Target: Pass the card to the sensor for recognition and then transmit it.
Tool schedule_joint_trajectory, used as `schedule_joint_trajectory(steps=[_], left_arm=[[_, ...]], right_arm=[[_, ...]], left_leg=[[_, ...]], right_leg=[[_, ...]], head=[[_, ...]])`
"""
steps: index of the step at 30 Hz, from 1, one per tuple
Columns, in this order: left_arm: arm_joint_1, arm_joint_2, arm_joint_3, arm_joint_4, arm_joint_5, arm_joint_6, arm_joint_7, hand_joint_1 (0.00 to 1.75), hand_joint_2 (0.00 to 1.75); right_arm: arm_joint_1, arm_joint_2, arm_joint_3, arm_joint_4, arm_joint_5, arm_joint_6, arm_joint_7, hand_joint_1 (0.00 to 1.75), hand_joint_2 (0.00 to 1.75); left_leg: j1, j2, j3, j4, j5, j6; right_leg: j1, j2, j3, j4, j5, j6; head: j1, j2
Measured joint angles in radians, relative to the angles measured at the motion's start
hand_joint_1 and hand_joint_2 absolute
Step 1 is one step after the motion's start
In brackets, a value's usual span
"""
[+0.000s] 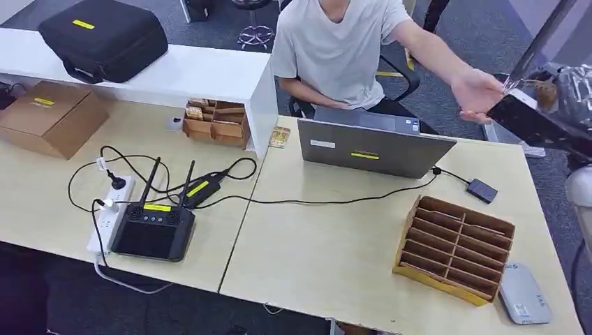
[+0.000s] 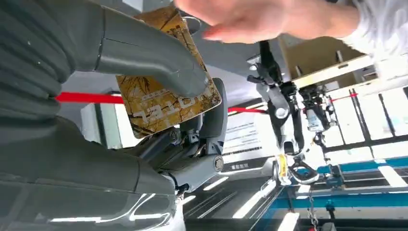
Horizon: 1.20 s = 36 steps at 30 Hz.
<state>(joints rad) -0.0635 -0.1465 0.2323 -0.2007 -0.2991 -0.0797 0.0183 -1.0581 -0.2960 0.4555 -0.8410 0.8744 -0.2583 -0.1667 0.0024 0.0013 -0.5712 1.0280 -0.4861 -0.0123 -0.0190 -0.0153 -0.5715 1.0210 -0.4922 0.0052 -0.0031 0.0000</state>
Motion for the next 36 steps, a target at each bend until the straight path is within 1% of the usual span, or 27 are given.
schedule_joint_trajectory(steps=[4,8,12,19,20,27,36], left_arm=[[-0.008,-0.002,-0.008,0.0,-0.013,-0.013,0.01,0.0,1.75],[-0.011,-0.003,-0.018,0.0,-0.026,-0.015,0.018,0.0,1.75],[-0.013,-0.004,-0.024,0.0,-0.031,-0.016,0.019,0.0,1.75],[-0.013,-0.004,-0.029,0.0,-0.03,-0.018,0.021,0.0,1.75],[-0.013,-0.004,-0.029,0.0,-0.025,-0.018,0.021,0.0,1.75],[-0.012,-0.004,-0.029,0.0,-0.021,-0.02,0.014,0.0,1.75],[-0.012,-0.004,-0.029,0.0,-0.021,-0.016,0.011,0.0,1.75]], right_arm=[[-0.082,0.039,0.039,0.114,0.063,-0.024,0.043,1.75,1.75],[-0.15,0.069,0.087,0.23,0.155,-0.102,0.087,1.75,1.75],[-0.183,0.085,0.109,0.306,0.176,-0.142,0.096,1.75,1.75],[-0.191,0.097,0.122,0.364,0.171,-0.164,0.092,1.75,1.75],[-0.191,0.099,0.122,0.37,0.165,-0.169,0.088,0.0,1.75],[-0.19,0.1,0.122,0.39,0.154,-0.185,0.066,0.0,1.75],[-0.189,0.104,0.121,0.396,0.146,-0.187,0.058,0.0,1.75]], left_leg=[[0.0,0.0,0.0,0.0,0.0,0.0],[0.0,0.0,0.0,0.0,0.0,0.0],[0.0,-0.001,0.0,0.0,0.0,0.0],[0.0,-0.001,0.0,0.001,0.0,0.0],[0.0,-0.001,0.0,0.0,0.0,0.0],[0.0,-0.001,-0.001,0.0,0.0,0.0],[0.0,-0.001,0.0,0.0,0.0,0.0]], right_leg=[[0.0,0.0,0.0,0.0,0.0,0.0],[0.0,0.0,0.0,0.0,0.0,0.0],[0.0,-0.001,0.0,0.0,0.0,0.0],[0.0,-0.001,0.0,-0.001,0.0,0.0],[0.0,-0.001,0.0,-0.001,0.0,0.0],[0.0,-0.001,-0.001,-0.001,0.0,0.0],[0.0,-0.001,-0.001,-0.001,0.0,0.0]], head=[[0.0,0.0],[0.0,0.0],[0.0,0.0],[0.0,0.0],[0.0,0.0],[0.0,0.0],[0.0,0.0]])
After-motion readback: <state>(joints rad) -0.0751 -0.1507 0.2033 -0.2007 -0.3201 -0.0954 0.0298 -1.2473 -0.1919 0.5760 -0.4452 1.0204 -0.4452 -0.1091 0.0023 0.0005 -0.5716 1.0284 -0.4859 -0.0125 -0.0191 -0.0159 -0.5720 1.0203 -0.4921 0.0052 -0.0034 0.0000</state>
